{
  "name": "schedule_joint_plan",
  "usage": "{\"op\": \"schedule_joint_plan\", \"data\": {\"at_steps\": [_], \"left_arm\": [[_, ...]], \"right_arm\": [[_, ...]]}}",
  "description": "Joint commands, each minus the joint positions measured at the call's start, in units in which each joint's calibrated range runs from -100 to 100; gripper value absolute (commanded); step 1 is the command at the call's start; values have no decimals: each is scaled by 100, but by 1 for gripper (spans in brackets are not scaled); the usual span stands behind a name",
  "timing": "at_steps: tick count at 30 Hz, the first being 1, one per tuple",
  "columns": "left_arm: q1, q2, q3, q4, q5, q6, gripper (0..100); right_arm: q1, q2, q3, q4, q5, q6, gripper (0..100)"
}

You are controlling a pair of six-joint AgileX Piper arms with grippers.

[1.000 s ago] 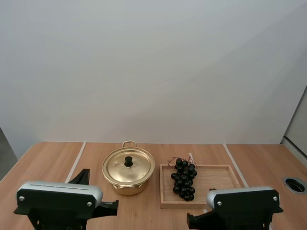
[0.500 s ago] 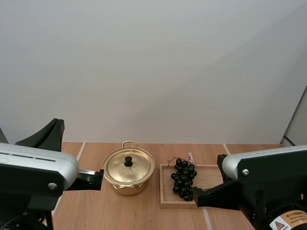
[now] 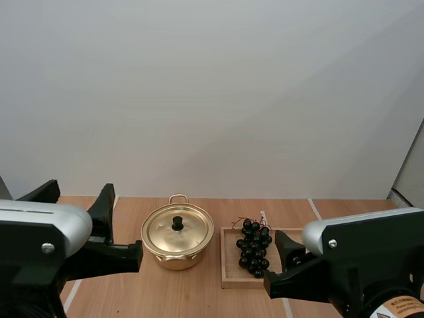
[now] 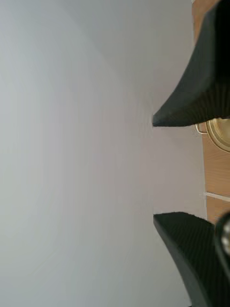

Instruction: Open the lid, put the grape in the pot, and close it

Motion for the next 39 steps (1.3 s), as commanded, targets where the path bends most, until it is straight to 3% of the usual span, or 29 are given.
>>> {"op": "schedule_joint_plan", "data": {"at_steps": [1, 6, 10, 13, 17, 29, 39], "left_arm": [[10, 0, -53, -37, 590, -20, 100], [10, 0, -53, -54, 883, 250, 100], [10, 11, -53, -334, 1106, 1265, 100], [46, 183, -53, -889, 1499, 1948, 100], [93, 733, -53, -1759, 1832, 2701, 100], [93, 4031, -411, -1712, 1721, 3263, 100], [86, 6943, -1664, -1737, 1752, 3623, 100]], "right_arm": [[-20, -22, -68, 127, -25, -9, 100], [-20, -22, -68, 181, -167, -9, 100], [-20, -10, -68, 329, -92, -109, 100], [-20, 147, -68, 517, 207, -582, 100], [-20, 592, -68, 623, 513, -707, 100], [-20, 1948, -542, 528, 701, -858, 100], [-20, 2066, -559, 528, 701, -858, 100]]}}
